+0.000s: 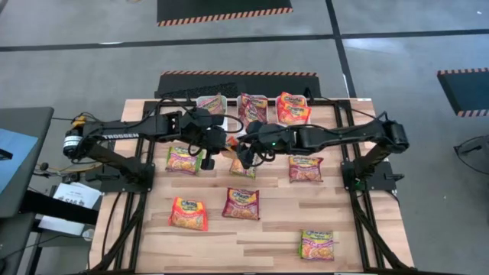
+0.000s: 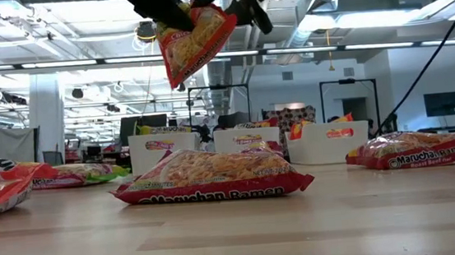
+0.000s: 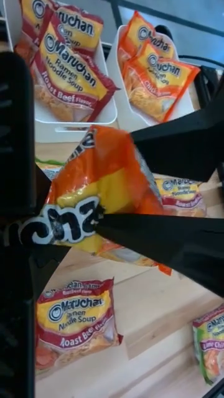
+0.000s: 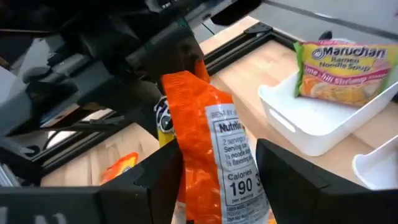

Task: Sort Maruchan noodles
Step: Put the orange noodle pack into the right white bin

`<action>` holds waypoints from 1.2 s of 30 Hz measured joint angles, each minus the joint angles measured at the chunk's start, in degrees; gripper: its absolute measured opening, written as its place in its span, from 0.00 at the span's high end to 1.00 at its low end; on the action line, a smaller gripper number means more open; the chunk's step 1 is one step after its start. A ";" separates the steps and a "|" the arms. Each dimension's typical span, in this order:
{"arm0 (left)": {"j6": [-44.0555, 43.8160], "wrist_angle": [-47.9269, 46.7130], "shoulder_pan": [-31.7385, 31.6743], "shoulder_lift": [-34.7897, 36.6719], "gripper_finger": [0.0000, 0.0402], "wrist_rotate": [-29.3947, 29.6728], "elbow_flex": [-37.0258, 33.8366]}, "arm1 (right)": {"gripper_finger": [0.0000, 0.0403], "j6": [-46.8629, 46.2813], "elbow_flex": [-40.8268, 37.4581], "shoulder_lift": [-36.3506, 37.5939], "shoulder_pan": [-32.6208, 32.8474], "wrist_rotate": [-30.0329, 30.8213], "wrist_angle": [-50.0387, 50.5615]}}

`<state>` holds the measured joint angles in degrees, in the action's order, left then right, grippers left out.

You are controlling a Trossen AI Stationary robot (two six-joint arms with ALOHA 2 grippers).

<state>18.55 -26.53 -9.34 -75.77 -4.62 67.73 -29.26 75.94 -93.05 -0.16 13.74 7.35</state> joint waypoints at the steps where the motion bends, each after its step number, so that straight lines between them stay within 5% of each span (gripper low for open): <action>1: 0.00 -0.06 0.00 0.00 1.00 0.05 0.00 | 0.44 -0.55 -0.02 -0.11 0.00 -0.28 -0.04; 6: 0.00 0.18 0.00 0.00 1.00 0.60 0.00 | 0.56 -0.78 -0.02 -0.01 0.28 -0.73 -0.36; 15: 1.15 0.40 0.04 0.00 1.00 2.63 0.00 | 0.94 -0.85 -0.02 0.10 0.41 -2.61 -0.97; 23: -4.36 0.46 -0.43 -0.31 0.96 3.36 0.00 | 0.93 -0.74 0.71 0.05 0.31 -3.07 -0.90; 36: -12.59 2.74 -0.56 -1.99 0.62 7.06 0.15 | 0.94 -0.66 5.89 0.04 -2.67 -7.42 9.14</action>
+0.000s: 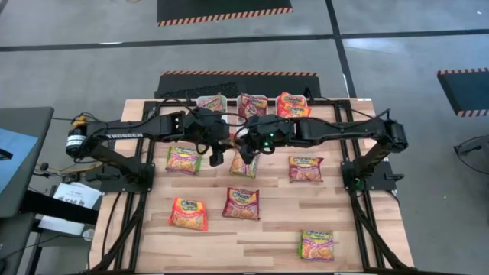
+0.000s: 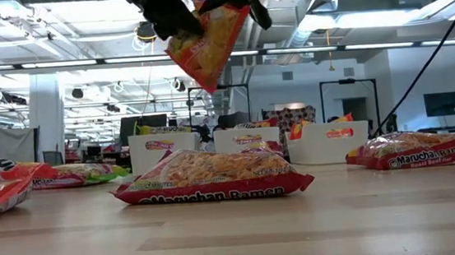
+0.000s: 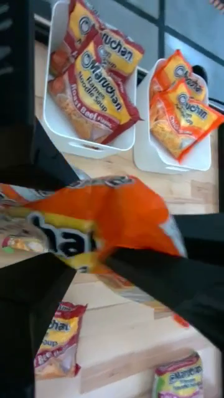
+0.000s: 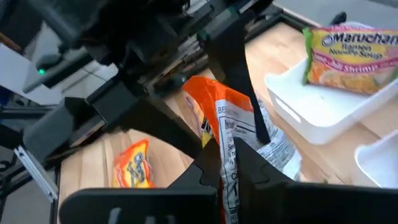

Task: Sort Maruchan noodles
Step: Put the orange noodle pack into the right white bin

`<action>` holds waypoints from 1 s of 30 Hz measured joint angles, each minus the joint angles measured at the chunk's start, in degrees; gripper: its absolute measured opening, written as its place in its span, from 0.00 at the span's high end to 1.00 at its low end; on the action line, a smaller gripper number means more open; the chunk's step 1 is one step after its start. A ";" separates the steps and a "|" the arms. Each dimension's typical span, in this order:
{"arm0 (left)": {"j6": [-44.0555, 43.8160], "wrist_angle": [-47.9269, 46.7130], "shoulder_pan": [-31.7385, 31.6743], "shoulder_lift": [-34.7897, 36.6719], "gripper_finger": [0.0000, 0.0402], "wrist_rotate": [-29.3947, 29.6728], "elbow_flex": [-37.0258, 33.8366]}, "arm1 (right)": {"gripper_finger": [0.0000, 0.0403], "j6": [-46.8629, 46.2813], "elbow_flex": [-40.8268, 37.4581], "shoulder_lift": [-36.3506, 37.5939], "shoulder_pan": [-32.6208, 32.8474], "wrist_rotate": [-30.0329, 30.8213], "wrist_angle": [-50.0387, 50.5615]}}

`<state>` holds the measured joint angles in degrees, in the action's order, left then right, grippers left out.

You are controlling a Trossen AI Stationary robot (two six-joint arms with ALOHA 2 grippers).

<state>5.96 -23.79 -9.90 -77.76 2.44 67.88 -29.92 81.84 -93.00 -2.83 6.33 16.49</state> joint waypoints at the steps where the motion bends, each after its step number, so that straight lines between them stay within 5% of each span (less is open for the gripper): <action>1: -0.72 -0.22 0.00 0.23 0.61 0.01 0.02 | 0.94 0.36 0.60 0.36 -0.24 -0.56 2.12; 14: -4.82 -0.48 0.03 0.90 0.60 -0.44 8.81 | 0.94 8.20 2.60 9.65 -3.92 -1.99 19.48; 22: -10.38 -0.72 0.06 0.88 0.60 -0.50 9.57 | 0.94 14.76 2.39 18.17 -9.46 2.91 27.94; 30: -13.63 -0.70 0.06 0.88 0.60 -0.50 9.57 | 0.95 17.93 -9.39 31.13 -20.55 1.96 23.92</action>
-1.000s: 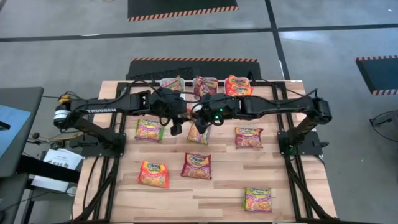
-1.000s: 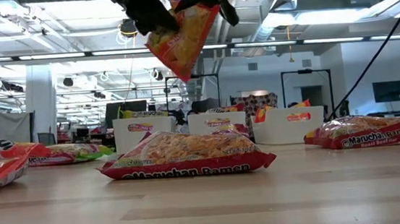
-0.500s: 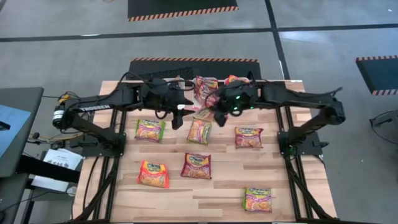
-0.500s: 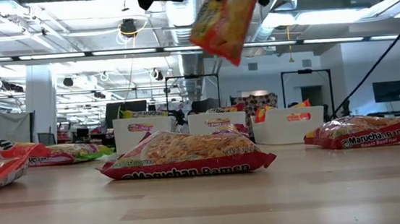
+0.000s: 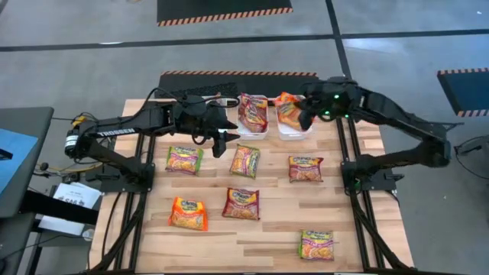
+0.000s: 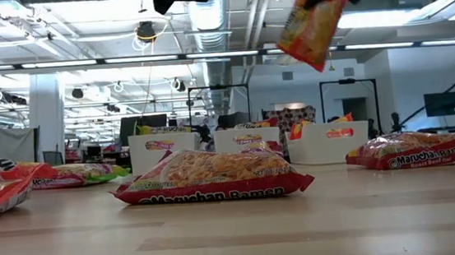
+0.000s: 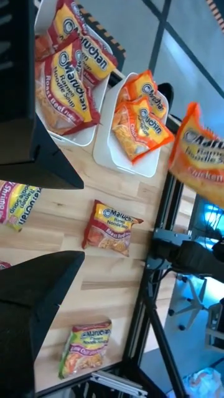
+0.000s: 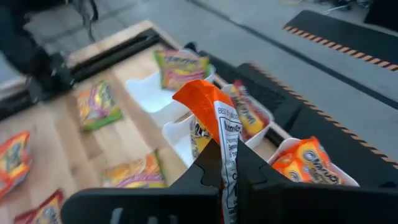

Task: Sort Maruchan noodles
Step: Put the orange noodle pack into the right white bin

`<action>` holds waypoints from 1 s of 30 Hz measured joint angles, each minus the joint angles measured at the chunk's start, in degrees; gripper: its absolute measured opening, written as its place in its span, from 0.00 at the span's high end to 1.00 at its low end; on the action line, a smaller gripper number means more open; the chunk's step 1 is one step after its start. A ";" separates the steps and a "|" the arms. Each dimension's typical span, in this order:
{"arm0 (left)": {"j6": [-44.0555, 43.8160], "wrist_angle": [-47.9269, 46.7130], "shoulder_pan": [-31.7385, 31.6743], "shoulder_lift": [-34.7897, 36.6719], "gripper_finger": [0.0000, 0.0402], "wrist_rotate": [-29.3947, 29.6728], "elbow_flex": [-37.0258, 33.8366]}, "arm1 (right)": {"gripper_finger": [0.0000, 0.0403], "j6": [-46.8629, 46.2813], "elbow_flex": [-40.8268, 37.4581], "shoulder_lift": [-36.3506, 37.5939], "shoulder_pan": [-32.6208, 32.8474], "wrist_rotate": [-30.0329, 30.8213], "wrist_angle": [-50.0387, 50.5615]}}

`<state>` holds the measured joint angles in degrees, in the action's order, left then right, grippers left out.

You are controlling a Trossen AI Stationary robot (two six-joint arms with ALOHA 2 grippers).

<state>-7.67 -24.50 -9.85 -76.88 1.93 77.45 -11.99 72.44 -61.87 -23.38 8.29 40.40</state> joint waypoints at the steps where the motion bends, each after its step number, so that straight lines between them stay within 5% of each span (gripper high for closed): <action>1: -0.17 0.01 0.00 0.00 0.60 0.00 0.00 | 0.95 0.02 -2.67 1.79 -1.59 -1.37 -2.24; 8: -0.37 0.03 0.00 -0.02 0.60 1.40 0.00 | 0.95 -3.38 -21.15 11.71 -11.15 -10.97 -20.27; 15: -0.44 0.03 0.00 -0.04 0.60 3.43 0.00 | 0.95 -5.96 -33.96 13.49 -16.18 -11.62 -31.51; 30: 2.17 0.01 0.00 -0.04 0.60 3.45 -0.02 | 0.95 -7.13 -41.37 -1.26 -20.67 -15.79 -47.56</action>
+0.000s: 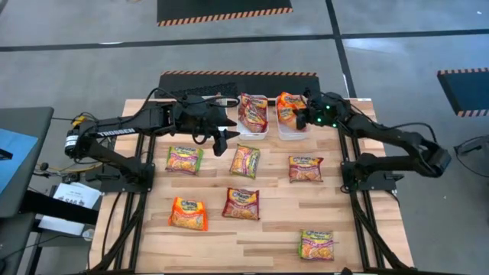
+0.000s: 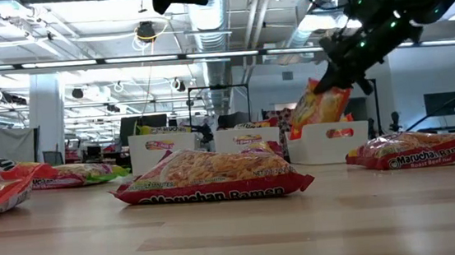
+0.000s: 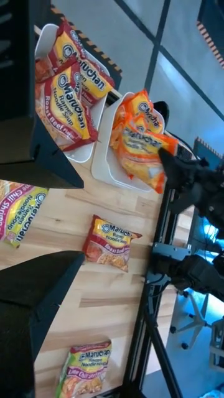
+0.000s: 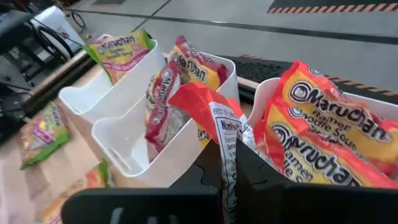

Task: Sort Maruchan noodles
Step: Put the orange noodle pack into the right white bin

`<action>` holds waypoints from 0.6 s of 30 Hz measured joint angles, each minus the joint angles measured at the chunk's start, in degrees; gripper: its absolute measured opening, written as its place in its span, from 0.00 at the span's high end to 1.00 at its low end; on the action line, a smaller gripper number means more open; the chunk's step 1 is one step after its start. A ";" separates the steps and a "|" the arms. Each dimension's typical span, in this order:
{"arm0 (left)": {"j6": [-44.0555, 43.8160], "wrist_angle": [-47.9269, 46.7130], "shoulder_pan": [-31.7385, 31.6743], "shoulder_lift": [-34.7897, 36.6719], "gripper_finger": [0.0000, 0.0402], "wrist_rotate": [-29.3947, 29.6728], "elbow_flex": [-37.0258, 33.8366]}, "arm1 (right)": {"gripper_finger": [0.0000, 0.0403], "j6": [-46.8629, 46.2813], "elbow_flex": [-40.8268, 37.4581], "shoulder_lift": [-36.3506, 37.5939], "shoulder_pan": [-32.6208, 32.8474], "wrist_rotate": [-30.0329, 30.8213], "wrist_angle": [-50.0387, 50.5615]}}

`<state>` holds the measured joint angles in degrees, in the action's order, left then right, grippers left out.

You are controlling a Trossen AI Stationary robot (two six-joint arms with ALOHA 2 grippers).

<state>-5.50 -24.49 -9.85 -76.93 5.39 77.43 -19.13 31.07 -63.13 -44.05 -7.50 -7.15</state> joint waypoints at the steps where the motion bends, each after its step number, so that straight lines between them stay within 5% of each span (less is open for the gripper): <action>1: 0.24 -0.02 0.00 0.00 0.60 0.00 0.00 | 0.95 0.49 0.00 -1.31 -0.02 0.02 -0.89; 18: 2.74 -0.50 0.02 -0.02 0.60 -0.15 -0.04 | 0.78 10.15 0.02 -8.15 -0.39 4.78 4.73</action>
<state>-2.76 -24.99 -9.83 -76.95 5.23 77.38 -8.97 31.09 -71.28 -44.45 -2.72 -2.42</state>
